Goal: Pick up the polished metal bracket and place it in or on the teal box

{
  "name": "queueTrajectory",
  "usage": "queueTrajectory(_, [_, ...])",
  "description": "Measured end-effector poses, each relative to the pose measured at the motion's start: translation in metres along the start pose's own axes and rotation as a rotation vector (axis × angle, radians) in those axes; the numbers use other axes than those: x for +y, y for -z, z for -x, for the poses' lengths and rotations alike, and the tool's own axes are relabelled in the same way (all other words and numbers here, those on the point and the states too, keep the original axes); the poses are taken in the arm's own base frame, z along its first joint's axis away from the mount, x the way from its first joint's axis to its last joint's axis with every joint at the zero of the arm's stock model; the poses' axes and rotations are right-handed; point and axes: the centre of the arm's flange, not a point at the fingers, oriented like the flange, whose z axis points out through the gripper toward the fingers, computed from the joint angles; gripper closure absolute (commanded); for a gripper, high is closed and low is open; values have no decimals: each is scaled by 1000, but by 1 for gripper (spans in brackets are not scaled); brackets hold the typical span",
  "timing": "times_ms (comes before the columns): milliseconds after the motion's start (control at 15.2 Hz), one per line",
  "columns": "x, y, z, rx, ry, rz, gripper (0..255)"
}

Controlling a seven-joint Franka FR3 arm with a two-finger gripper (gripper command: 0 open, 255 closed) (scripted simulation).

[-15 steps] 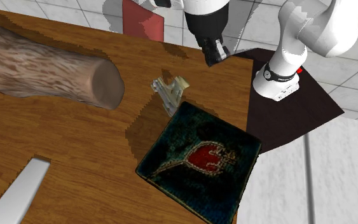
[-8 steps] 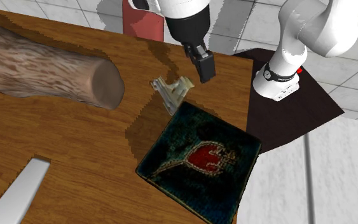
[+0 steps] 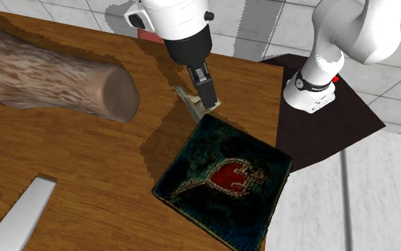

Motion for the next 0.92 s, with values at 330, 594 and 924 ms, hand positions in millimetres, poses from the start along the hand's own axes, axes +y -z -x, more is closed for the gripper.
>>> queueTrajectory(330, [-1, -18, 0, 0, -1, -1, 0])
queueTrajectory(594, [-1, -19, 0, 1, -1, -1, 0])
queueTrajectory(924, [-1, -19, 0, 1, -1, -1, 255])
